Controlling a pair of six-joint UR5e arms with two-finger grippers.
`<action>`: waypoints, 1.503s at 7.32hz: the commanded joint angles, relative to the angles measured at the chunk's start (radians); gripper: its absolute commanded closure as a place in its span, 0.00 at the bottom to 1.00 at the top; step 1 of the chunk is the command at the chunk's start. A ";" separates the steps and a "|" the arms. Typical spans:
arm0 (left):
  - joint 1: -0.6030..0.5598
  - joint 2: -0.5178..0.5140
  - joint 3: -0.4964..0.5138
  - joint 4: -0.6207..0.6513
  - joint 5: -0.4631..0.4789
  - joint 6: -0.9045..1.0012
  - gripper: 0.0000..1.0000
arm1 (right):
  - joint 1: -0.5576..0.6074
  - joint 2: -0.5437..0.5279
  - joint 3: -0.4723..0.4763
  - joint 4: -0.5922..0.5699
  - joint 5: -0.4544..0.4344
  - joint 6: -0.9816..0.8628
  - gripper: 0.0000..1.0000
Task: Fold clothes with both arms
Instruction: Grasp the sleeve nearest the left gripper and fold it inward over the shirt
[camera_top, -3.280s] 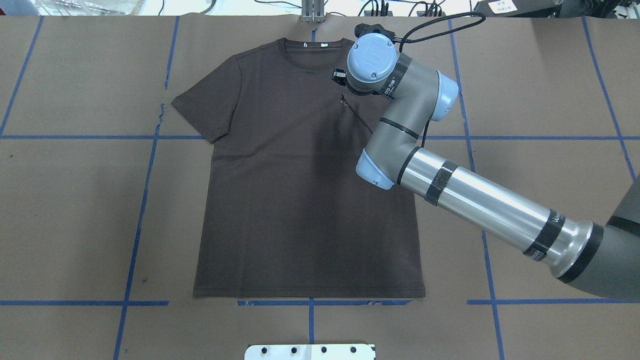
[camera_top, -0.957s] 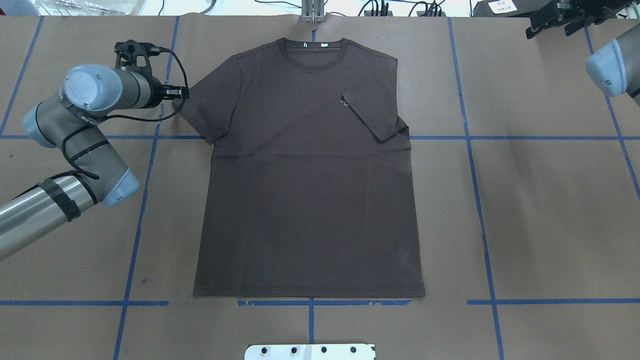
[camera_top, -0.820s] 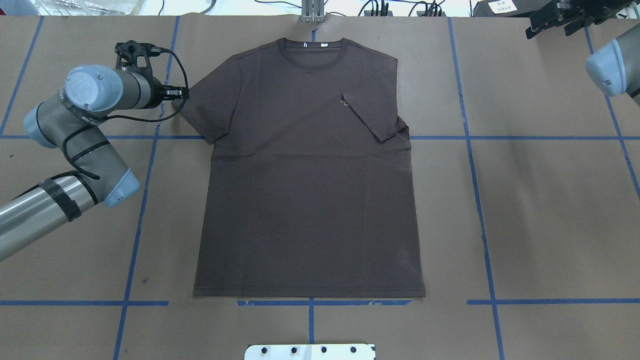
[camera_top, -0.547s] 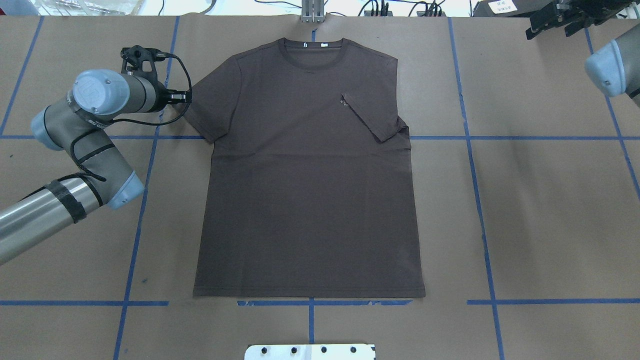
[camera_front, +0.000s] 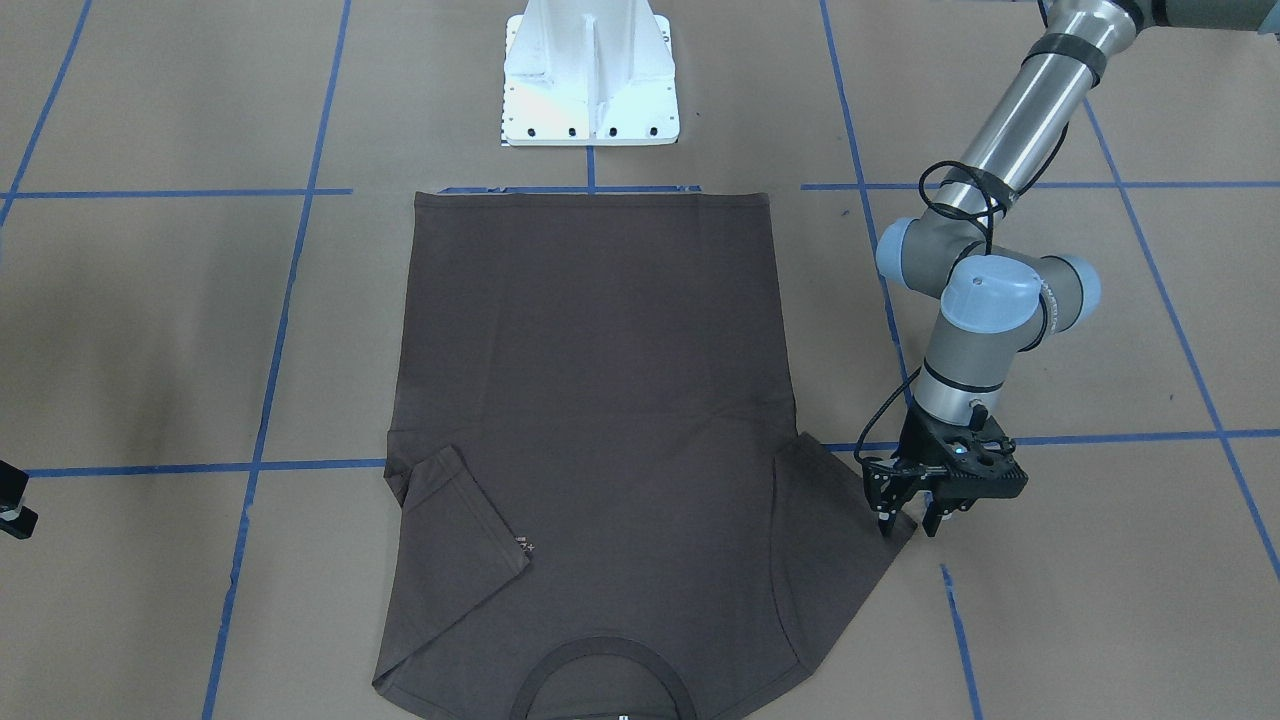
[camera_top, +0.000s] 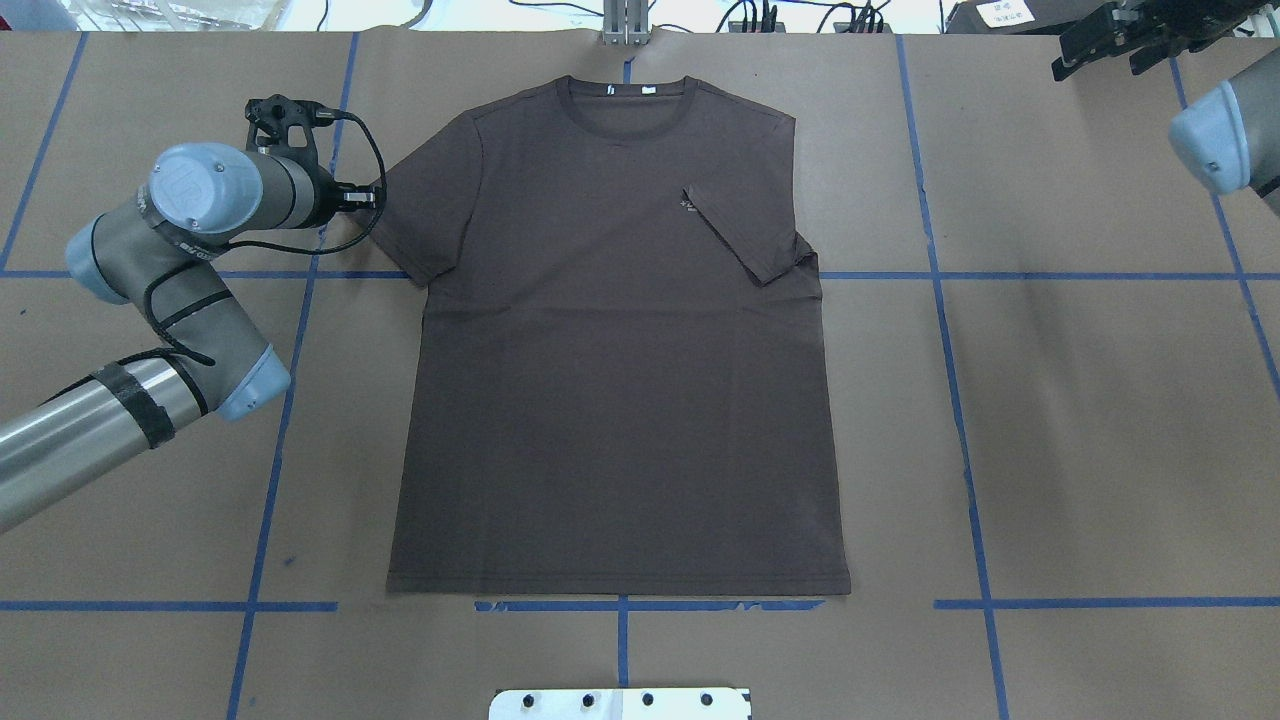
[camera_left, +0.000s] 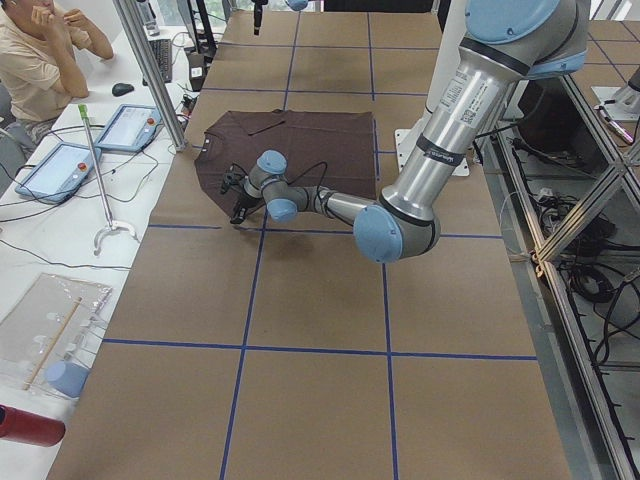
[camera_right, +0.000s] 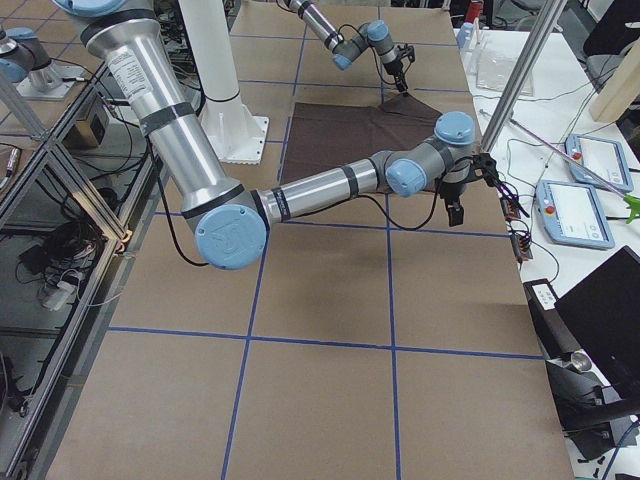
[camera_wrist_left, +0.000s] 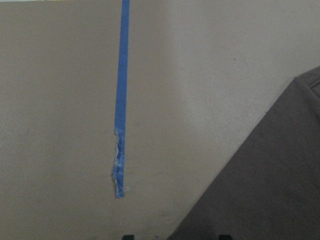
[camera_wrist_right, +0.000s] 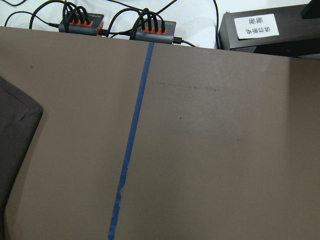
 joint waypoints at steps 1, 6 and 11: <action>0.001 0.000 0.000 0.000 0.000 0.000 0.43 | -0.002 0.001 -0.001 -0.002 0.000 0.001 0.00; 0.009 0.000 -0.001 -0.002 0.000 0.003 1.00 | -0.003 0.001 -0.001 -0.004 0.000 0.001 0.00; 0.015 -0.145 -0.076 0.237 -0.012 -0.029 1.00 | -0.003 0.003 0.000 -0.002 -0.002 0.003 0.00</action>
